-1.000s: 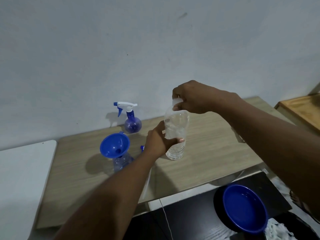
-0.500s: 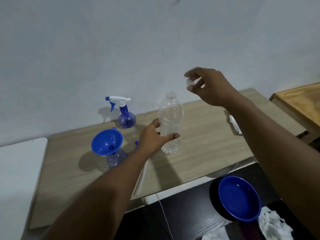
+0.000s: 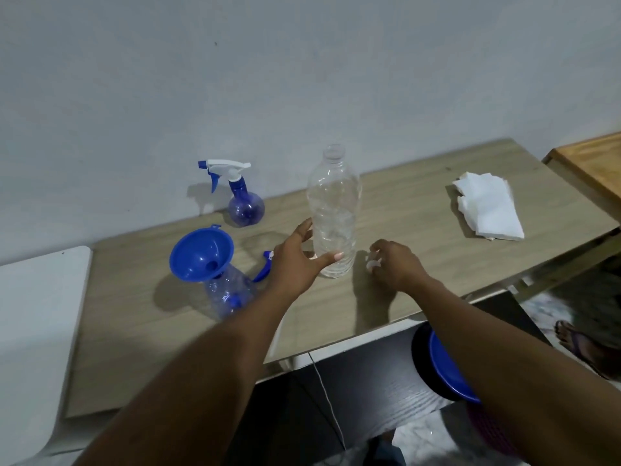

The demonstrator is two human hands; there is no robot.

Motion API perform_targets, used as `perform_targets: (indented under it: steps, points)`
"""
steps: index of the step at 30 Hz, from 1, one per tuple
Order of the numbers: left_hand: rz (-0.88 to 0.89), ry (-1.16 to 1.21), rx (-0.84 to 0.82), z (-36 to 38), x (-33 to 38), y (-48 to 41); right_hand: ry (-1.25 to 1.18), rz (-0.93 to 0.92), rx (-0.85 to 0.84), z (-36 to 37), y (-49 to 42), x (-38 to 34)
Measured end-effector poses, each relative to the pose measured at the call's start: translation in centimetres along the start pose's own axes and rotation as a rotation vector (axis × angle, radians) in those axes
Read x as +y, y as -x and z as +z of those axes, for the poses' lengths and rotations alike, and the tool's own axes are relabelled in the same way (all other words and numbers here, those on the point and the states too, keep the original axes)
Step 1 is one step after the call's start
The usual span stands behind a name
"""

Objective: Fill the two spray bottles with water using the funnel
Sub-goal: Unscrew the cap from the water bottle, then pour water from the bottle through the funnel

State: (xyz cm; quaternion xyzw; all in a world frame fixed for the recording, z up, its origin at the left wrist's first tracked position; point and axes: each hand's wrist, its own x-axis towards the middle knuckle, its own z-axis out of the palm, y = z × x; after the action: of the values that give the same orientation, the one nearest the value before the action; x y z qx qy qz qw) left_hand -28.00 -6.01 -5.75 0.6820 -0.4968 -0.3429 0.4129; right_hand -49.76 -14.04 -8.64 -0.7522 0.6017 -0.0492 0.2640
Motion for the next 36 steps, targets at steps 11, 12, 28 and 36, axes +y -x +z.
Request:
perform_targets:
  steps: [11,12,28,36]
  points:
    - [-0.041,-0.014,-0.006,-0.2,-1.6,2.5,-0.803,-0.255,-0.027,-4.1,2.0,-7.4]
    - [-0.053,-0.034,-0.007,-0.3,-1.6,2.9,-0.826,-0.282,0.019,-3.3,2.0,-8.2]
    - [-0.038,-0.452,0.481,-9.5,-7.8,13.0,-0.569,-0.350,0.313,-4.1,2.6,-11.9]
    - [-0.175,-0.148,0.304,-13.5,-6.1,9.6,-0.322,-0.513,0.091,-6.5,3.1,-13.9]
